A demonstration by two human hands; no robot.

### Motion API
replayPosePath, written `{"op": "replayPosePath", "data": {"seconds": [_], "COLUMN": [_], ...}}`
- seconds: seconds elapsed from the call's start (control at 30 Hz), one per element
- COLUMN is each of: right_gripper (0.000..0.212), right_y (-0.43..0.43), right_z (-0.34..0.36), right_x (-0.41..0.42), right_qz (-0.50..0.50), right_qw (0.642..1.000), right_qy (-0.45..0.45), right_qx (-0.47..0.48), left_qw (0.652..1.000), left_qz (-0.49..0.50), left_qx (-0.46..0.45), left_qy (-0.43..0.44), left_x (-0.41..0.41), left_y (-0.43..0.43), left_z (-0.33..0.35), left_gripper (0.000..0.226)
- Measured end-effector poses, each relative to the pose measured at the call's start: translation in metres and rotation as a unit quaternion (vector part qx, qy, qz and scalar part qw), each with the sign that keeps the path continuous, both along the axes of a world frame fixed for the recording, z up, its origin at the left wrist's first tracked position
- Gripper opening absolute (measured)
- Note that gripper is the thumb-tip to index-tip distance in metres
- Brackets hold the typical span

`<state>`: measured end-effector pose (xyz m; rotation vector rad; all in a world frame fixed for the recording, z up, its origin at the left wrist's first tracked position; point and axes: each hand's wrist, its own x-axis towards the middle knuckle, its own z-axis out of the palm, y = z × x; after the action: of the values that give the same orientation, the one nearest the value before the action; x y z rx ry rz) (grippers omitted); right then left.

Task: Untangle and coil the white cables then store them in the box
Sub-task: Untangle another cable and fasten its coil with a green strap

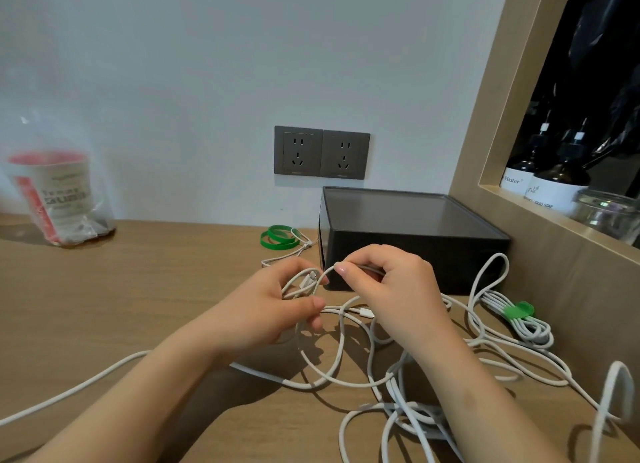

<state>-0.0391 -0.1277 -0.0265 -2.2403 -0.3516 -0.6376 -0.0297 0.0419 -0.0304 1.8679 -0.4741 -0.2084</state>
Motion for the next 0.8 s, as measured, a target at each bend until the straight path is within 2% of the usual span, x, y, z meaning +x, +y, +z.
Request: {"op": "replayPosePath", "data": {"seconds": [0.2,0.3,0.4,0.5,0.63,0.7,0.8], "right_gripper": [0.024,0.027,0.032,0.036,0.018,0.01,0.012], "right_y": [-0.001,0.0,0.0,0.0,-0.004,-0.007,-0.013], "right_z": [0.0,0.0,0.0,0.0,0.0,0.0,0.003], "right_x": [-0.001,-0.002,-0.001,-0.001,0.0,0.002,0.003], "right_qz": [-0.047,-0.063,-0.083,-0.091,-0.075,-0.079,-0.117], "right_qw": [0.998,0.997,0.996,0.995,0.996,0.995,0.987], "right_qy": [-0.013,-0.016,-0.019,-0.025,-0.045,-0.052,-0.035], "right_qx": [0.028,0.038,0.035,0.029,0.019,0.044,0.107], "left_qw": [0.999,0.999,0.999,0.999,0.999,0.996,0.987], "left_qz": [-0.008,-0.033,-0.038,-0.029,0.03,0.074,0.139], "left_qx": [0.02,-0.017,-0.034,-0.038,-0.004,-0.028,-0.073], "left_qy": [-0.03,-0.003,-0.001,0.009,-0.029,-0.046,-0.046], "left_x": [0.001,-0.002,-0.004,-0.005,-0.001,0.003,0.007], "left_y": [0.001,0.002,0.004,0.004,0.004,0.004,0.007], "left_z": [0.001,0.003,0.005,0.007,0.006,0.005,0.005], "left_gripper": [0.012,0.009,0.031,0.033,0.031,0.032,0.032]}}
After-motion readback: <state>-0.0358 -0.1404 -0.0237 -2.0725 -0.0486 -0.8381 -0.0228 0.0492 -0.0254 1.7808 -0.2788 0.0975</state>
